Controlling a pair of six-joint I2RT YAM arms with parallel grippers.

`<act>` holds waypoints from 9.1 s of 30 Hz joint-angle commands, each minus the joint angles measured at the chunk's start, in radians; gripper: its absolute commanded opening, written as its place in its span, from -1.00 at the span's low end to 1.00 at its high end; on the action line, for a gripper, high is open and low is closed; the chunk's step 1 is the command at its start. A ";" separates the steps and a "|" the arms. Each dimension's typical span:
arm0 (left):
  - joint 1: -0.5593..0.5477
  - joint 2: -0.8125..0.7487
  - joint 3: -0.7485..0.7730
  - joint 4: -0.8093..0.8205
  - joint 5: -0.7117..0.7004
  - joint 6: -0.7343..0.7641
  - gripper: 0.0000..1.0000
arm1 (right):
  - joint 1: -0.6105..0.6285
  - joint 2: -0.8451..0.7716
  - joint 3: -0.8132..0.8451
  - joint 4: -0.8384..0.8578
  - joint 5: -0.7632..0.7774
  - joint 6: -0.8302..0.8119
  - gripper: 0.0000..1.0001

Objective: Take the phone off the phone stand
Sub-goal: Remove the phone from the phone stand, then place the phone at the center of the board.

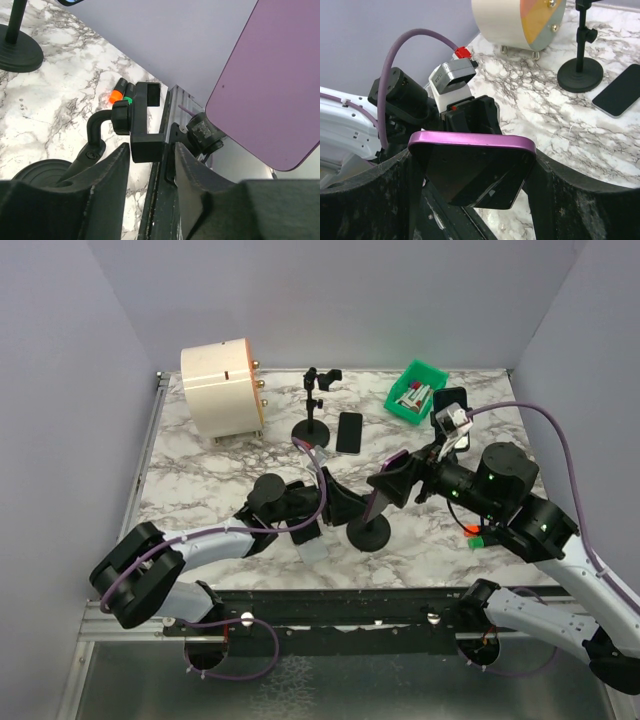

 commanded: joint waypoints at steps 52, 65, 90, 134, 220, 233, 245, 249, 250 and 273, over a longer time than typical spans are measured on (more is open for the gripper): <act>-0.053 -0.141 0.508 -0.705 -0.083 0.422 -0.01 | -0.005 0.218 0.313 -0.152 0.250 0.063 -0.99; -0.064 -0.152 0.482 -0.685 -0.113 0.441 -0.92 | -0.005 0.220 0.319 -0.144 0.245 0.078 -0.99; -0.090 -0.184 0.451 -0.534 -0.194 0.386 -1.00 | -0.005 0.201 0.256 -0.071 0.128 0.079 0.99; -0.098 -0.434 0.308 -0.291 0.033 0.013 -1.00 | -0.006 -0.073 -0.104 0.528 -0.469 0.205 0.08; -0.096 -0.876 0.033 -0.798 -0.885 0.603 0.98 | -0.419 1.305 0.711 -0.164 0.158 0.069 -0.99; -0.095 -0.865 0.035 -0.806 -0.887 0.600 0.98 | -0.452 1.362 0.738 -0.161 0.089 0.127 -0.98; -0.096 -0.856 0.036 -0.806 -0.878 0.604 0.98 | -0.479 1.437 0.797 -0.169 -0.053 0.167 -0.98; -0.096 -0.852 0.037 -0.808 -0.876 0.604 0.98 | -0.479 1.465 0.839 -0.197 -0.059 0.155 -0.84; -0.096 -0.852 0.038 -0.808 -0.876 0.605 0.98 | -0.479 1.469 0.843 -0.203 -0.058 0.152 -0.76; -0.095 -0.844 0.040 -0.809 -0.867 0.604 0.98 | -0.482 1.429 0.786 -0.230 0.058 0.097 -0.05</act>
